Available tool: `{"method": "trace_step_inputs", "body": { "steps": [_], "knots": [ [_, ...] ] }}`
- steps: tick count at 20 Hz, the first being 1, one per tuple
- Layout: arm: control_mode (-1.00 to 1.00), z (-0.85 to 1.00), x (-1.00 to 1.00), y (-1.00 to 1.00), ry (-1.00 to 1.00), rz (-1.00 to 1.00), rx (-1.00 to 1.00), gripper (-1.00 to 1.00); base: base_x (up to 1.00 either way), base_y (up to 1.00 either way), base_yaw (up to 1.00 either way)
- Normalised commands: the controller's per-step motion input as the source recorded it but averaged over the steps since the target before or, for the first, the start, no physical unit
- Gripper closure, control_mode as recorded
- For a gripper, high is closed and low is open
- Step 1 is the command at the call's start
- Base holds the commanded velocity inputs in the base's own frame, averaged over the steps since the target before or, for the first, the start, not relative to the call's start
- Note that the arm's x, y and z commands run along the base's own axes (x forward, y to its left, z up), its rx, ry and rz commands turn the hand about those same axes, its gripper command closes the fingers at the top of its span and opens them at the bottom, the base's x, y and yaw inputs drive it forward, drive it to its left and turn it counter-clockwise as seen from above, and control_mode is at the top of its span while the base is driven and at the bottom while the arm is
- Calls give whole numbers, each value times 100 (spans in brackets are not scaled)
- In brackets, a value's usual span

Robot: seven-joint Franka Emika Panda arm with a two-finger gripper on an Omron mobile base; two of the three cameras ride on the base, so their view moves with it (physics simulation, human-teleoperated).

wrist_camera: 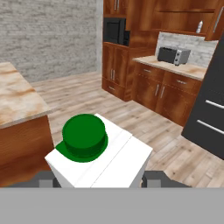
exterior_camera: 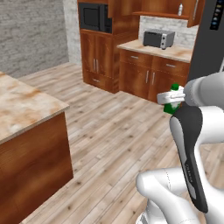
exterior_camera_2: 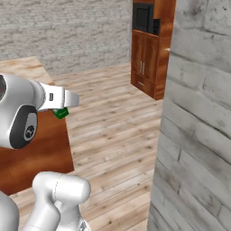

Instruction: Pick the milk, bottled water, water bottle from the counter and place them in the open cabinet.

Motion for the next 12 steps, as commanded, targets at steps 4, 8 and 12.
{"method": "trace_step_inputs", "body": {
  "steps": [4, 8, 12],
  "knots": [
    [100, 0, 0, 0, 0, 0, 0, 100, 49, 4, -12],
    [100, 0, 0, 0, 0, 0, 0, 100, 49, 4, -19],
    [100, 0, 0, 0, 0, 0, 0, 100, 42, 0, -23]
  ]
}}
